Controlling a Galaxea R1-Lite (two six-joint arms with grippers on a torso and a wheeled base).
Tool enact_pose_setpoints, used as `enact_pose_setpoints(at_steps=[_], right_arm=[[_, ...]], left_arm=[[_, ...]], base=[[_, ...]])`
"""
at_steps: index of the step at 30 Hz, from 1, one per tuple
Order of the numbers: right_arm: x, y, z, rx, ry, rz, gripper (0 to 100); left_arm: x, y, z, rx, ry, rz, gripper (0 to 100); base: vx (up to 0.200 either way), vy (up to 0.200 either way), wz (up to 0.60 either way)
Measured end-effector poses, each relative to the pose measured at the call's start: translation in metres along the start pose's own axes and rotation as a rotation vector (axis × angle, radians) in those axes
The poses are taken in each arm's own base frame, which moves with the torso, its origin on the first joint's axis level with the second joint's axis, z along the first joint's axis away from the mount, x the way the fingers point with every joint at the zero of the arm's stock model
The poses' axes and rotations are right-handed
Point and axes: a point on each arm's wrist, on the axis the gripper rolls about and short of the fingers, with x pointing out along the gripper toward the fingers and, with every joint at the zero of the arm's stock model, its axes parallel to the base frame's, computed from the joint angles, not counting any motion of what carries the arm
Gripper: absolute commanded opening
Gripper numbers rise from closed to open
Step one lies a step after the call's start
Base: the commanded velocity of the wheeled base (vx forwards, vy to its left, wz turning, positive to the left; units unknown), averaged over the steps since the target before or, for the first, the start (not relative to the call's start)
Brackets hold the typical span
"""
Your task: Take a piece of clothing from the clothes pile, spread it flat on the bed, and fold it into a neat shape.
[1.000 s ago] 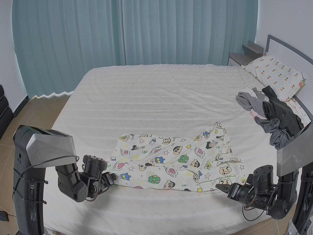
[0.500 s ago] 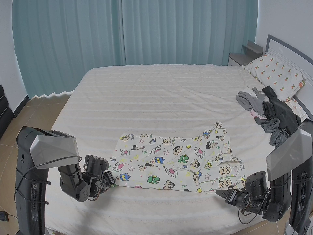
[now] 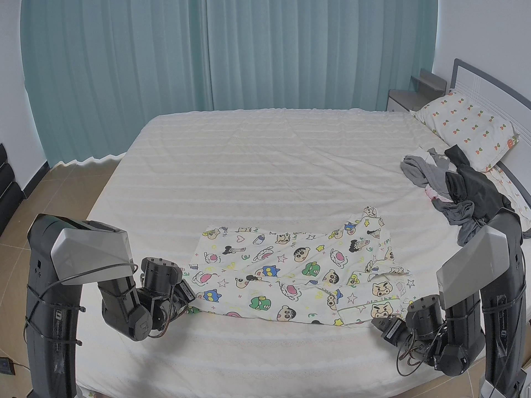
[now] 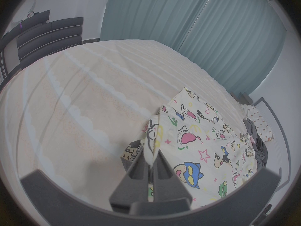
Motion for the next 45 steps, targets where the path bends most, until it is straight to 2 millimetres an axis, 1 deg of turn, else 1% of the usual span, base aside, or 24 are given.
enact_pose_setpoints(at_steps=[8, 14, 19, 26, 44, 45], right_arm=[[0.006, 0.004, 0.004, 0.022, -0.043, 0.005, 100], [0.016, 0.009, 0.011, 0.069, -0.095, 0.018, 100], [0.025, 0.012, 0.012, 0.092, -0.11, 0.031, 100], [0.032, 0.014, 0.015, 0.104, -0.125, 0.036, 100], [0.044, 0.017, 0.014, 0.107, -0.137, 0.048, 100], [0.045, 0.017, 0.014, 0.108, -0.138, 0.049, 0]], left_arm=[[0.0, 0.001, 0.0, 0.0, 0.002, 0.002, 0], [0.0, 0.001, 0.0, -0.003, 0.001, 0.001, 0], [0.0, 0.001, 0.0, -0.003, 0.002, 0.001, 0], [0.0, 0.001, 0.0, -0.002, 0.003, 0.001, 0], [-0.002, 0.002, 0.0, -0.006, -0.01, -0.013, 0], [-0.002, 0.002, 0.0, -0.006, -0.01, -0.013, 0]], base=[[0.0, 0.0, 0.0], [0.0, 0.0, 0.0], [0.0, 0.0, 0.0], [0.0, 0.0, 0.0], [0.0, 0.0, 0.0], [0.0, 0.0, 0.0]])
